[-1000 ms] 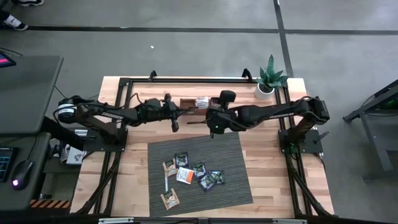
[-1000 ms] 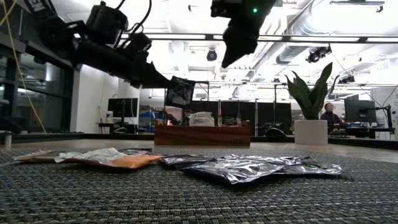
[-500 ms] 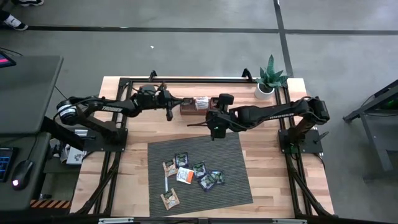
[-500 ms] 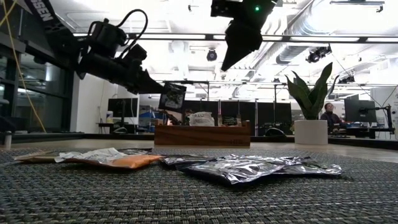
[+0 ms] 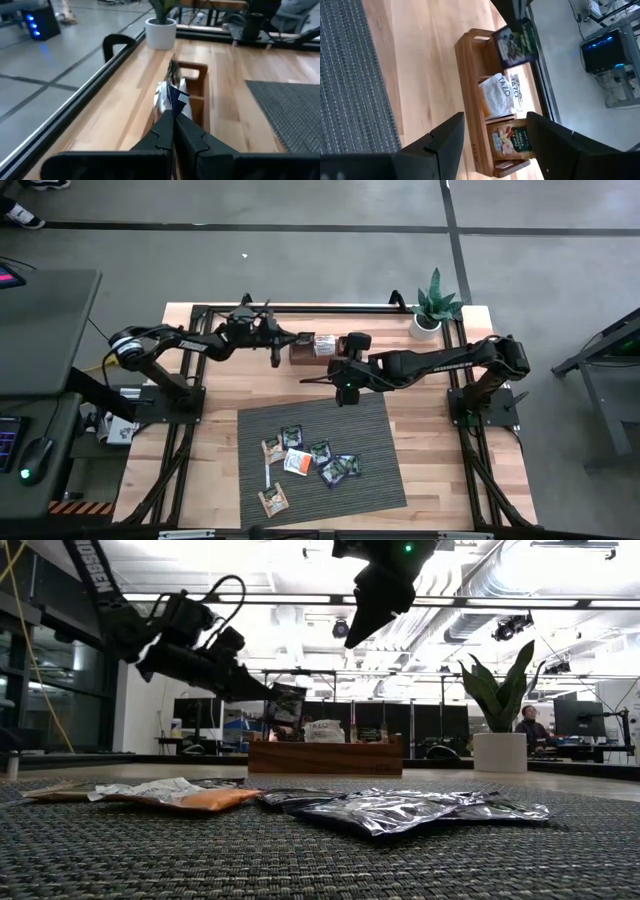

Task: Pick & Place Tea
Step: Put the purple tea bag into the left compartment of the wooden organizer

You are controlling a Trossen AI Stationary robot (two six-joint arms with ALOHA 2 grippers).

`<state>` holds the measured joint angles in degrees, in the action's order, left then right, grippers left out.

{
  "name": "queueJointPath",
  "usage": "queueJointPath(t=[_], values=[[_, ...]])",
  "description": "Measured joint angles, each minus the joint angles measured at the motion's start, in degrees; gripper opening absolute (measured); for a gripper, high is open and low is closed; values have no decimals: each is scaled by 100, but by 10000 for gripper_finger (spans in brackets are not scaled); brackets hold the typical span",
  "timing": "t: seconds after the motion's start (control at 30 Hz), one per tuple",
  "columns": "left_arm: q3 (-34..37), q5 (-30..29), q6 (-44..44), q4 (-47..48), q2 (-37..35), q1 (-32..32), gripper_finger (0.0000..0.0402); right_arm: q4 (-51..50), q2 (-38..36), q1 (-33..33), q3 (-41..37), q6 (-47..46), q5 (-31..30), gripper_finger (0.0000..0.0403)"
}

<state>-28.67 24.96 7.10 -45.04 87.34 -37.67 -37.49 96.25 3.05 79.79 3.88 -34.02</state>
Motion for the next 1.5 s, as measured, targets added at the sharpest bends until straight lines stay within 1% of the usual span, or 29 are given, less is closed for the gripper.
queueJointPath(t=[0.07, 0.27, 0.43, 0.57, 0.67, 0.9, 1.07, 1.33, 1.43, 1.5], values=[[-161, 161, 2, 2, 78, -21, 0, -6, 0, 0, 0, 0, 4, 209], [-355, 148, -29, 108, 446, -24, 0, -72, 2, 0, 0, 0, 15, 213], [-349, -31, -2, 288, 447, -24, 0, -114, 2, 0, 0, 29, 26, 209], [-349, -328, -5, 332, 447, -24, 0, -114, 2, 0, 0, 63, 28, 212], [-349, -324, 0, 317, 447, -26, 0, -112, 2, 0, 0, 63, 29, 213], [-349, -360, 2, 667, 447, -24, 0, -107, 4, 0, 0, 63, 38, 207], [-349, -431, -46, 669, 447, -24, 0, -106, 4, 0, 0, 63, 40, 209], [-347, -637, -48, 949, 447, -20, 1, -101, 4, 0, 0, 63, 41, 211], [-347, -648, -48, 906, 447, -20, 10, -83, 4, 0, 0, 34, 41, 211], [-347, -650, -48, 899, 447, -20, 26, -83, 5, 0, 0, -1, 42, 212]])
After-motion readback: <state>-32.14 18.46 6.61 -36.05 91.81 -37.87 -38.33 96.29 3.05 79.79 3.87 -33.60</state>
